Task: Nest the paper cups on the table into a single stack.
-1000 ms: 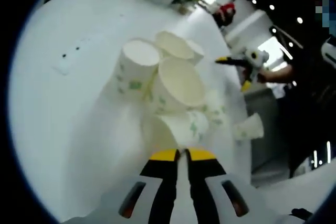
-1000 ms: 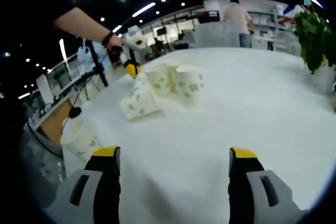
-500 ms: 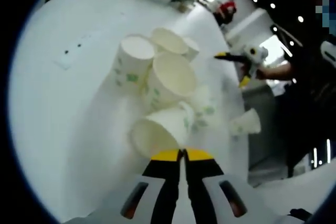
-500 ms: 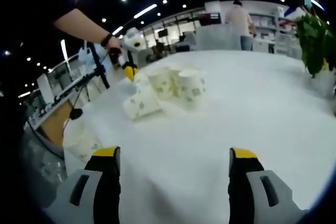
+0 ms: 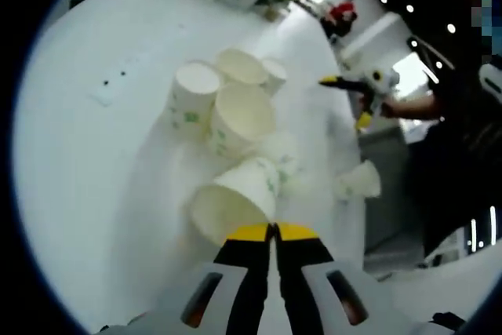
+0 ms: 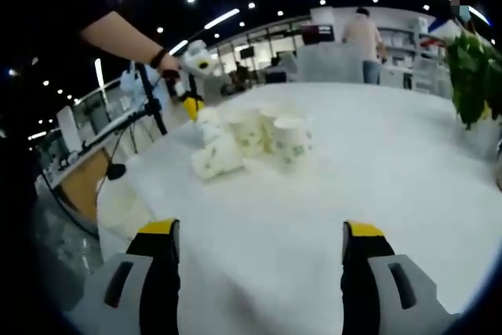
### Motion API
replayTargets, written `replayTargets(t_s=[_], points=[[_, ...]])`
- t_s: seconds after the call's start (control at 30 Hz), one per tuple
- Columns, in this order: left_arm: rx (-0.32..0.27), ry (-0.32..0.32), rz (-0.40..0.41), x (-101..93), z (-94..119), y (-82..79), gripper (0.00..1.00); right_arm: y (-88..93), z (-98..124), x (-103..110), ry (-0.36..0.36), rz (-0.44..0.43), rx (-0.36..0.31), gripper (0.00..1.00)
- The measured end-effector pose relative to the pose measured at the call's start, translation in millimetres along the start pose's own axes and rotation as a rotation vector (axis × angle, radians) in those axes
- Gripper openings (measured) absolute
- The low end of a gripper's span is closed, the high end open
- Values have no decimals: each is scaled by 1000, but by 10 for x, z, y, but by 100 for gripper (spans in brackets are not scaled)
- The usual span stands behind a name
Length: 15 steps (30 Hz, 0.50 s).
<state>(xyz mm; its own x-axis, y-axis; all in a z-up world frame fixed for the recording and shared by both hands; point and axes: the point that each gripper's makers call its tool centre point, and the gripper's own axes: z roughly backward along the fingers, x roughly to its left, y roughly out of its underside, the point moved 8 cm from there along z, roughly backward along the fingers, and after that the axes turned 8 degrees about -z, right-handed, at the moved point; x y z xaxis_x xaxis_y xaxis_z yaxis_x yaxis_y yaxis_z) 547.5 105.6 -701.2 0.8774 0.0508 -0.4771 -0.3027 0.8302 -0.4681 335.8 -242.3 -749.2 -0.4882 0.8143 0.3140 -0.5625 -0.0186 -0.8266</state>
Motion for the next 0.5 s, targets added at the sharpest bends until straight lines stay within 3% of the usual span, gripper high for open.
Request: replayTargets(t_s=[0.5], points=[[37, -30, -58, -538, 392, -193, 0, -156, 152, 229, -12, 47, -32, 83]])
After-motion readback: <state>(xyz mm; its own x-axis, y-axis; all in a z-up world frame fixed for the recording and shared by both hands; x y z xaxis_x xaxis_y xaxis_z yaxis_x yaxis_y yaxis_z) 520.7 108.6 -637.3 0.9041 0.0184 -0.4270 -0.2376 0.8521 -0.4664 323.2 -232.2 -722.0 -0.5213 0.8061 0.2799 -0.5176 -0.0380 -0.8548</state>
